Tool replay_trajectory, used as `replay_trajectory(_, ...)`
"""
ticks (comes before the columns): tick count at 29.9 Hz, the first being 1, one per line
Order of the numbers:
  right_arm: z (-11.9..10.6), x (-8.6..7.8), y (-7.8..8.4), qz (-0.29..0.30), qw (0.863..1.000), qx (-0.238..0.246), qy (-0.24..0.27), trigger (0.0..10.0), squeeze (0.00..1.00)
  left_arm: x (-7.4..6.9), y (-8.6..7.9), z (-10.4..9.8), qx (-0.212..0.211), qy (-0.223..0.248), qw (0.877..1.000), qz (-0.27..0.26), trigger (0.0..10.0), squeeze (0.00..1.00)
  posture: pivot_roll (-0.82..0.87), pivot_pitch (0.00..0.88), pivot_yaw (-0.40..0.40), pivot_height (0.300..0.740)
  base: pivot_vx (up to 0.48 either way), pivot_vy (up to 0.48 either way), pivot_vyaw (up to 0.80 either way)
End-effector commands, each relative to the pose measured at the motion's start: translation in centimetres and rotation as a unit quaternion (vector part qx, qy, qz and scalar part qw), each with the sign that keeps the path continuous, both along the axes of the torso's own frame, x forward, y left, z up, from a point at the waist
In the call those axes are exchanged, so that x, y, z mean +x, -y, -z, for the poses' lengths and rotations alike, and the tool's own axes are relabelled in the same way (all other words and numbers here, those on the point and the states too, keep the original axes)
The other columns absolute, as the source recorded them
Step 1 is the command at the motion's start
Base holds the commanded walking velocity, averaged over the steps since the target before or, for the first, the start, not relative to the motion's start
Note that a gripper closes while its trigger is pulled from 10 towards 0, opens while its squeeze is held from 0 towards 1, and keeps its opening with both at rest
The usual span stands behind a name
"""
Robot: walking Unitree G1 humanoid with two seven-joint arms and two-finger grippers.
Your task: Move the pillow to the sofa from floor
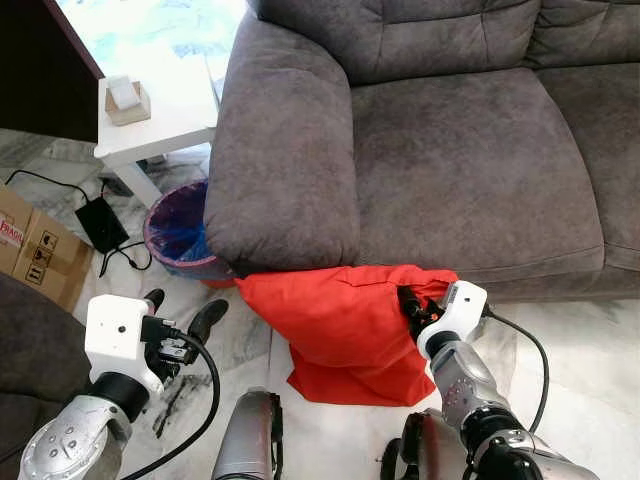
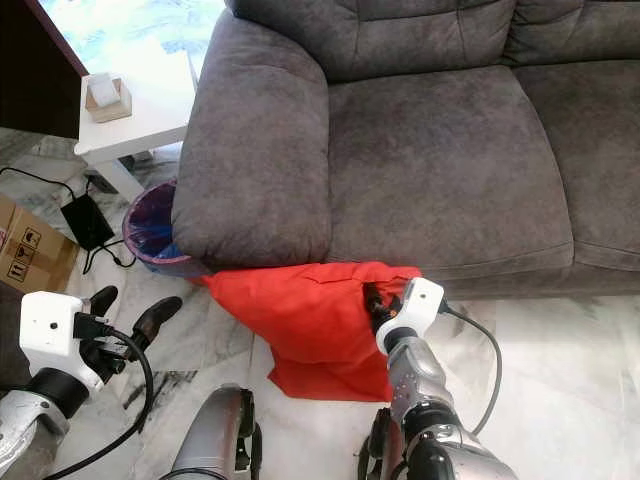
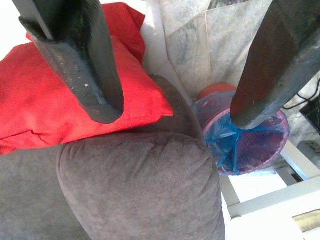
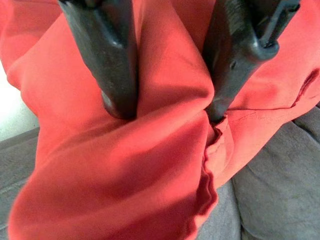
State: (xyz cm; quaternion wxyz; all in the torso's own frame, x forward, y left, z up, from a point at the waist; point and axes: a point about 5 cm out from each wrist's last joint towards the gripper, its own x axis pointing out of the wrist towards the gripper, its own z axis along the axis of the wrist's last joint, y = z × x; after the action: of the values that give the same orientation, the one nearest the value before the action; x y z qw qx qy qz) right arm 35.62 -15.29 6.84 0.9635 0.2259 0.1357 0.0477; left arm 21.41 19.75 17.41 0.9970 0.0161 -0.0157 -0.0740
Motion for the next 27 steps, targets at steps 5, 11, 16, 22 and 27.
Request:
replay_trajectory(5, 1.7, -1.1, -0.8, -0.016, 0.999, -0.010, -0.030, 0.0, 0.00, 0.2, -0.7, 0.3, 0.001, -0.009, 1.000, -0.009, 10.0, 0.00, 0.33, 0.361, 0.113, 0.625, 0.000, 0.000, 0.00)
replay_trajectory(11, 1.6, -1.0, -0.6, -0.015, 1.000, -0.011, -0.024, 0.0, 0.00, 0.8, -0.8, 0.5, -0.014, -0.009, 1.000, -0.012, 10.0, 0.00, 0.32, 0.345, 0.110, 0.625, 0.000, 0.000, 0.00)
replay_trajectory(16, 1.8, -1.2, -0.2, -0.006, 1.000, -0.013, -0.028, 0.0, 0.00, 1.3, -0.6, 0.6, -0.017, -0.007, 1.000, -0.007, 10.0, 0.00, 0.31, 0.325, 0.105, 0.625, 0.000, 0.000, 0.00)
replay_trajectory(22, 1.7, -1.2, 0.0, 0.011, 1.000, -0.006, -0.027, 0.0, 0.00, 2.0, -1.2, 1.1, -0.028, -0.004, 0.999, -0.026, 10.0, 0.00, 0.30, 0.288, 0.090, 0.625, 0.000, 0.000, 0.00)
replay_trajectory(27, 1.8, -1.3, 0.7, 0.043, 0.999, 0.015, -0.019, 0.0, 0.00, 2.8, -1.6, 1.5, -0.043, -0.001, 0.998, -0.037, 10.0, 0.00, 0.28, 0.255, 0.079, 0.625, 0.000, 0.000, 0.00)
